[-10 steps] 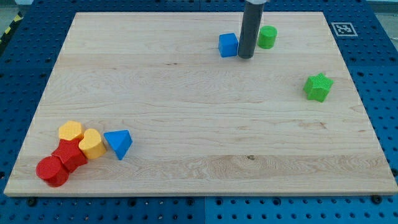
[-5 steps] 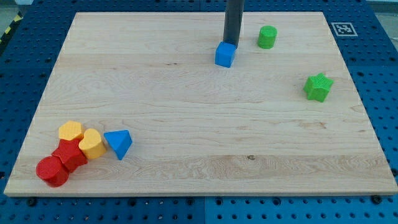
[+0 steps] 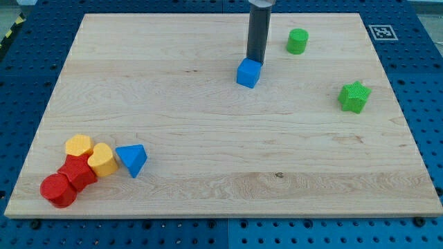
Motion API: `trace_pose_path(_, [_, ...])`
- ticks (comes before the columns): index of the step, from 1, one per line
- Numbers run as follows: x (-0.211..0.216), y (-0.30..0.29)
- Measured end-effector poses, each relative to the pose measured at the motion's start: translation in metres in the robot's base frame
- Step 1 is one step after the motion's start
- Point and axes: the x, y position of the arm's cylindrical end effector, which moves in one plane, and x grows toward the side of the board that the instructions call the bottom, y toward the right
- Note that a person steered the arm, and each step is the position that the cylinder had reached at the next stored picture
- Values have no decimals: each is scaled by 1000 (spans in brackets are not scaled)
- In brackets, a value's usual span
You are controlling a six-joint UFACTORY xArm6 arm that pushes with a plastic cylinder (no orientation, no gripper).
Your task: Push the blue cube towards the group of blocks
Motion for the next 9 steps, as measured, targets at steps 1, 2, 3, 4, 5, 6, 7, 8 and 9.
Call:
trace_pose_path(1, [10,-11])
trace_pose_path(2, [18,-21])
trace_pose_path(3, [22,-27])
trace_pose_path(4, [22,-27])
trace_pose_path(5, [22,-27])
trace_pose_path(6, [22,-27])
trace_pose_path(7, [24,-40])
trace_pose_path(8, [25,-42])
trace_pose_path(9, [26,-2])
